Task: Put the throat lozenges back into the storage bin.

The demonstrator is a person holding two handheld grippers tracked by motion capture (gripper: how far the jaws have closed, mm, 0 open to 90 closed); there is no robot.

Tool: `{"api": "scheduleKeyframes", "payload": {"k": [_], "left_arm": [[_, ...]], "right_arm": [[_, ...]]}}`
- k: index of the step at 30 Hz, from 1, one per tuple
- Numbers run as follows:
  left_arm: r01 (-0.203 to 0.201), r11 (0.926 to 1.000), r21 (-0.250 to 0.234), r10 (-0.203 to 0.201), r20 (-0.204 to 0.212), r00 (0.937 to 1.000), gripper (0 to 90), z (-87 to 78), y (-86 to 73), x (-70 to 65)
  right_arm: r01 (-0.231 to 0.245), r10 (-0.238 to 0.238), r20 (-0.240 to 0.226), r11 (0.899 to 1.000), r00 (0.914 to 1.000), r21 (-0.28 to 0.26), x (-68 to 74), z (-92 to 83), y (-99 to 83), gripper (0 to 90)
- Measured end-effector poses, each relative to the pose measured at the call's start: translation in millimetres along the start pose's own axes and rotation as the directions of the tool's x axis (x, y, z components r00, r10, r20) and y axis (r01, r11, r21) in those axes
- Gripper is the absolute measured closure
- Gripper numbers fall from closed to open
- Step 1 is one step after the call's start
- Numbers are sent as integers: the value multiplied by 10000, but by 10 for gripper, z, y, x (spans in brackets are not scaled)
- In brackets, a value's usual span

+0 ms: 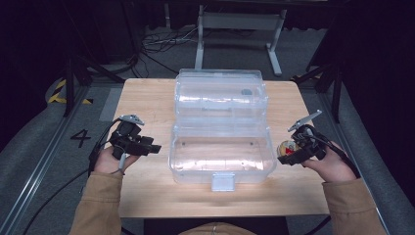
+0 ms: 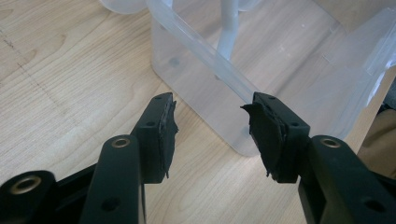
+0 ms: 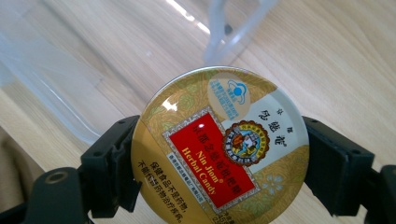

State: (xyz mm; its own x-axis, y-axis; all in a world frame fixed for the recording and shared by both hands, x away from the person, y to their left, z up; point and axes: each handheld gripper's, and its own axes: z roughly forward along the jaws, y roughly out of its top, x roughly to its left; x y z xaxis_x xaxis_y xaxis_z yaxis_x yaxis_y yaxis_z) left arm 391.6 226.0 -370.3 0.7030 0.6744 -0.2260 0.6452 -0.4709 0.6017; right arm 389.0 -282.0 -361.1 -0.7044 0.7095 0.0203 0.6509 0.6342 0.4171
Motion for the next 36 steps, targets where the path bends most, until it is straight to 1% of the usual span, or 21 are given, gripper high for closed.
{"api": "scheduleKeyframes", "payload": {"k": [7, 22, 24, 26, 29, 32, 35, 36], "left_arm": [[-13, 10000, 1, 13, -12, 10000, 506, -3, -2, 7], [33, 10000, -40, -33, 3, 10000, 506, -7, -8, 17], [-12, 10000, -13, 12, 3, 10000, 506, -8, -9, 26], [41, 10000, -15, -41, 13, 10000, 506, -7, -12, 29], [71, 10000, -37, -71, 24, 10000, 506, -8, -14, 33], [81, 10000, -45, -81, 35, 10000, 506, -8, -16, 35], [109, 9999, -57, -109, 25, 9999, 506, -9, -19, 38], [87, 9999, -59, -86, 25, 10000, 506, -9, -19, 41]], "right_arm": [[480, -483, -145, 9986, 9987, -229, 104, -83, 186, 205], [1243, -1253, -476, 9920, 9910, -216, 285, -106, 485, 204], [1373, -1381, -565, 9904, 9888, -179, 310, -97, 526, 205], [1390, -1396, -643, 9902, 9881, -134, 337, -80, 561, 205], [1605, -1605, -680, 9870, 9847, -49, 362, -48, 610, 204], [1658, -1653, -744, 9862, 9834, 7, 391, -17, 643, 204], [1790, -1774, -829, 9838, 9806, 125, 427, 32, 683, 204], [1900, -1878, -840, 9816, 9786, 188, 435, 52, 696, 204]]}}
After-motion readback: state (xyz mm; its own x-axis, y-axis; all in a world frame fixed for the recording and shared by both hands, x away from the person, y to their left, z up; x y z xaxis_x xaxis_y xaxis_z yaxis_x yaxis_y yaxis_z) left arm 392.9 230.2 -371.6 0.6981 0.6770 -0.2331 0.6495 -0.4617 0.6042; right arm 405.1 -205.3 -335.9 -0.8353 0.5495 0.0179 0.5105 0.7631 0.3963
